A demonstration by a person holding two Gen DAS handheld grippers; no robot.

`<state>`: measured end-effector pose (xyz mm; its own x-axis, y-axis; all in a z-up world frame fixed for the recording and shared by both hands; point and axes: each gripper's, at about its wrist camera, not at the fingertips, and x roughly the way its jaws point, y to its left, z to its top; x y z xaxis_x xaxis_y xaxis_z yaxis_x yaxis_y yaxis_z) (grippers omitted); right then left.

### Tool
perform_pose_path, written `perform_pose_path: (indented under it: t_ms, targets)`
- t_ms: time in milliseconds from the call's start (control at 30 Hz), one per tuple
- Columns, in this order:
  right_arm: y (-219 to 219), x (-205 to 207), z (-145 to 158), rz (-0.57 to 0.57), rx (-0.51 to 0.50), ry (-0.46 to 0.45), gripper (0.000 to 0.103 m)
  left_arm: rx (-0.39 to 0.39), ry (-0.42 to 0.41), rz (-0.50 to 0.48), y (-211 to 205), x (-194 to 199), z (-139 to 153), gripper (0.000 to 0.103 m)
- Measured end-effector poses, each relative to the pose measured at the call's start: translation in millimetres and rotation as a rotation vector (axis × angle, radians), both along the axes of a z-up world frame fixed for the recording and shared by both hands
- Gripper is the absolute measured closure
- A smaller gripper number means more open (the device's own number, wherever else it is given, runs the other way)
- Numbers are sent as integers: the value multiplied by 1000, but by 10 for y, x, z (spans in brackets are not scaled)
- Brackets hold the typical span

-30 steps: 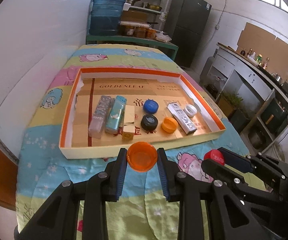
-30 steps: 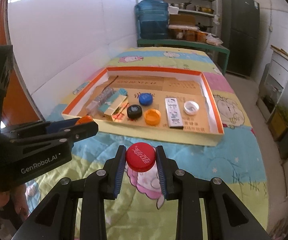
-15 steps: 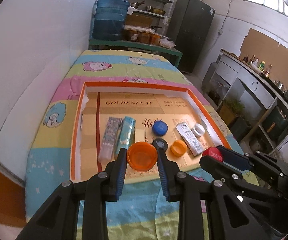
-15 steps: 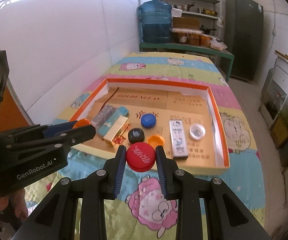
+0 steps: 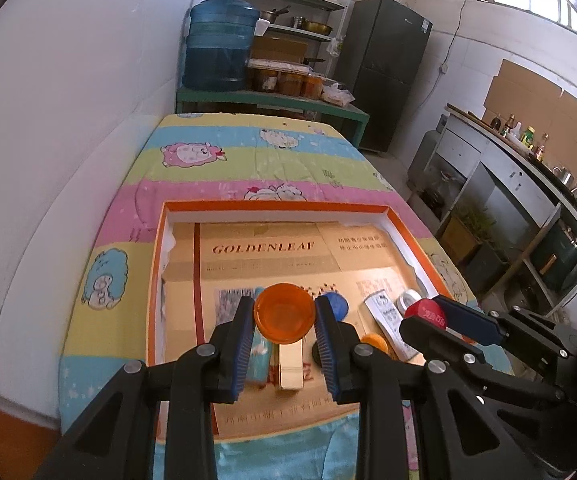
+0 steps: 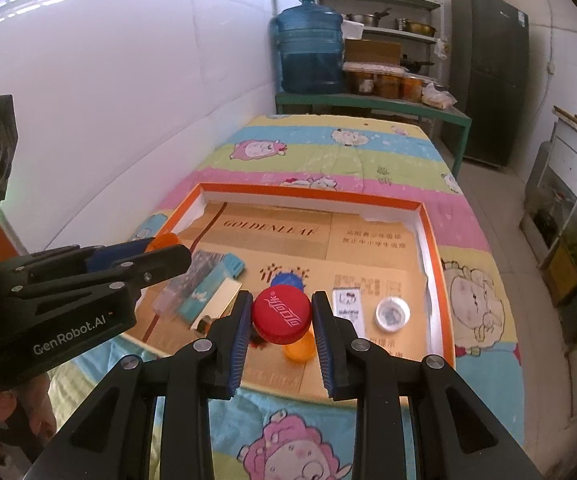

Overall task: Organize rigid objects
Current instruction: 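Carry the orange cap and red cap over the tray with both grippers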

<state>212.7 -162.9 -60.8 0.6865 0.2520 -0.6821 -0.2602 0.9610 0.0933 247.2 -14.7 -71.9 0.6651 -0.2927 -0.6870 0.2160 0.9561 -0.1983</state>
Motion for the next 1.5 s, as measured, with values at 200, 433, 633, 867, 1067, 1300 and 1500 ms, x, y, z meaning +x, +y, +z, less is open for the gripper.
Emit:
perform_pose_path:
  t_ms: [200, 433, 633, 867, 1067, 1300, 1500]
  targets:
    - [-14, 158, 5, -4, -6, 1, 72, 19, 2, -1, -41, 157, -25, 72]
    - [-52, 376, -50, -10, -7, 13, 72, 34, 12, 2, -70, 322, -81, 72]
    - [-95, 505, -104, -13, -9, 20, 72, 48, 19, -5, -125, 450, -115, 72]
    - [-157, 654, -151, -16, -13, 26, 72, 50, 38, -12, -188, 613, -155, 72]
    - [-210, 753, -185, -19, -14, 34, 72, 54, 54, -9, -215, 721, -192, 72]
    - [-241, 865, -235, -18, -21, 52, 72, 66, 74, -9, -261, 845, -239, 72]
    - [-255, 991, -297, -18, -33, 74, 72, 72, 96, -12, -312, 950, -291, 72]
